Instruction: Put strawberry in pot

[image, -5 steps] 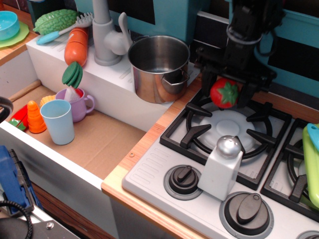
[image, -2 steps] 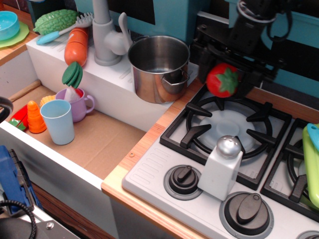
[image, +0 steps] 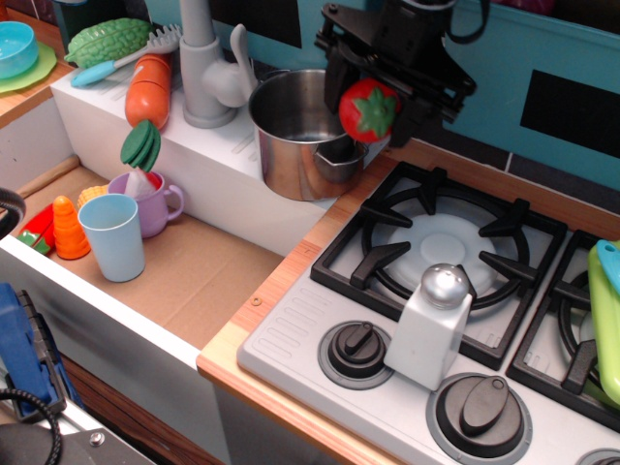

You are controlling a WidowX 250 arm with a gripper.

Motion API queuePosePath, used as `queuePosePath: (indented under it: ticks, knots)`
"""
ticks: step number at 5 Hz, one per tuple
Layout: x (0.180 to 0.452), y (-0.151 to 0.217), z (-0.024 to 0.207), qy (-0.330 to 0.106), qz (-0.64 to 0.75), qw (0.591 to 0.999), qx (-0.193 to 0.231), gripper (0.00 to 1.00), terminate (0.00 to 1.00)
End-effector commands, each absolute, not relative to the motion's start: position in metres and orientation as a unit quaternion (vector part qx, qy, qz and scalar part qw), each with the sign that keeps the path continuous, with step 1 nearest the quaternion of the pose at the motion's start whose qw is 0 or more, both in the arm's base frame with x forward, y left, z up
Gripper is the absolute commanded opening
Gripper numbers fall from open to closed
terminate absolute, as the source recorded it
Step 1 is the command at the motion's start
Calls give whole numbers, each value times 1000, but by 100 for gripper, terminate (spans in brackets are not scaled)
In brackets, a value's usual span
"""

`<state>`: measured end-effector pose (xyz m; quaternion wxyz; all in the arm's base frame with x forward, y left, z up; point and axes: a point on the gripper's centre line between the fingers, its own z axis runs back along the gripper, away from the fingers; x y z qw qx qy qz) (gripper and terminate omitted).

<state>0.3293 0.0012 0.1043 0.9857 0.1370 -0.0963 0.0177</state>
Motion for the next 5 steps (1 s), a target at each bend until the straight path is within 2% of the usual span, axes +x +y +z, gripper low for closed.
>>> queuePosePath:
  ticks: [1,2,3,4,5]
  knots:
    - [358,33,123,-151,-10,979,139,0,0]
    - [360,56,115,-188,-37,971,144,0,0]
    - [363,73,105,-213,-70,965,133,100,0]
    - [363,73,105,-213,-70,965,133,100,0]
    - [363,73,105,-213,-70,965,133,100,100]
